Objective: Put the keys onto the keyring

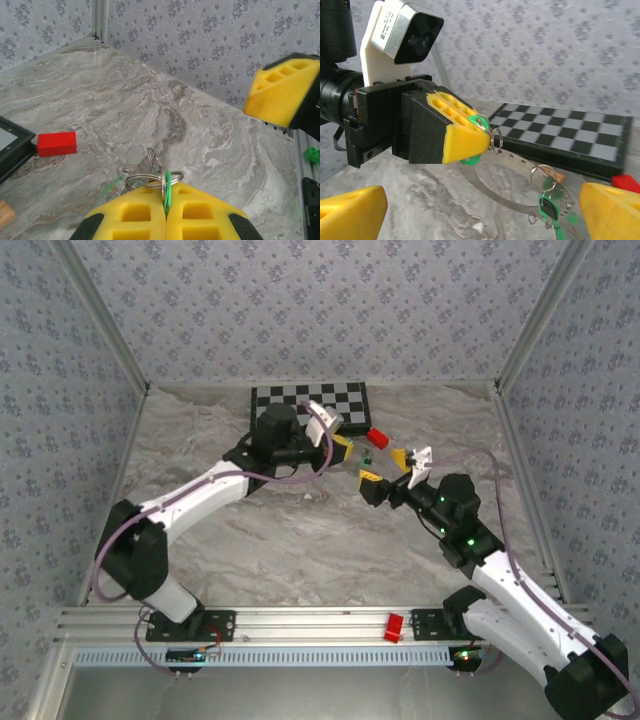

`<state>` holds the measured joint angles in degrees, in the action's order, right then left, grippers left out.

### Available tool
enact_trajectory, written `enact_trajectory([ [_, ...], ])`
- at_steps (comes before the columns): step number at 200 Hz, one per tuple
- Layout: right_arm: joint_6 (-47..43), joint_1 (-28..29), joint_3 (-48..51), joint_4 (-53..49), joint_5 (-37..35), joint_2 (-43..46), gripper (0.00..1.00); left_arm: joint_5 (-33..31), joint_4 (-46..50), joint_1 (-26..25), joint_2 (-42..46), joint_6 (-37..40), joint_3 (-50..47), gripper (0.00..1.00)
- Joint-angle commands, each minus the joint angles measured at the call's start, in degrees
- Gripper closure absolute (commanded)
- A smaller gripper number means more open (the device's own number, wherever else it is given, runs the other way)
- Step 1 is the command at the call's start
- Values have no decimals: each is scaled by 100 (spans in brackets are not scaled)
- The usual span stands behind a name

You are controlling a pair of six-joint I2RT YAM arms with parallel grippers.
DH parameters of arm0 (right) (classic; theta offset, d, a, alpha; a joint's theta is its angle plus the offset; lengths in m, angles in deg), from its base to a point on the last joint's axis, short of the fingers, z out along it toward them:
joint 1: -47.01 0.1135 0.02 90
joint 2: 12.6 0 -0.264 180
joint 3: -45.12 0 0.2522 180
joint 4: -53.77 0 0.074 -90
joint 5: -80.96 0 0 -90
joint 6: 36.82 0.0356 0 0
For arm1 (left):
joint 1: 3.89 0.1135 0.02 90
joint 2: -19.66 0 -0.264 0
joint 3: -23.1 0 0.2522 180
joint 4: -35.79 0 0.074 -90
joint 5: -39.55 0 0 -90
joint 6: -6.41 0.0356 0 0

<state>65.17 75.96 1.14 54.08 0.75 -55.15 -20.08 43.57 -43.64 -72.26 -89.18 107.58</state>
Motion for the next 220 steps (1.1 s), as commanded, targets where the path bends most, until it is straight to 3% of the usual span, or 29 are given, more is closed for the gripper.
enact_trajectory([
  [1,50,-91,241,-302,-814,374,1,65,17,-53,-440,-97,707,100],
  [36,170,-223,611,-311,-1047,932,1,210,174,-113,-1300,-161,1507,100],
  [73,251,-316,670,-264,-988,928,1,304,293,-164,-1810,-182,1774,100],
  [220,393,-486,666,129,-853,395,1,-205,371,-473,-852,106,-534,100],
])
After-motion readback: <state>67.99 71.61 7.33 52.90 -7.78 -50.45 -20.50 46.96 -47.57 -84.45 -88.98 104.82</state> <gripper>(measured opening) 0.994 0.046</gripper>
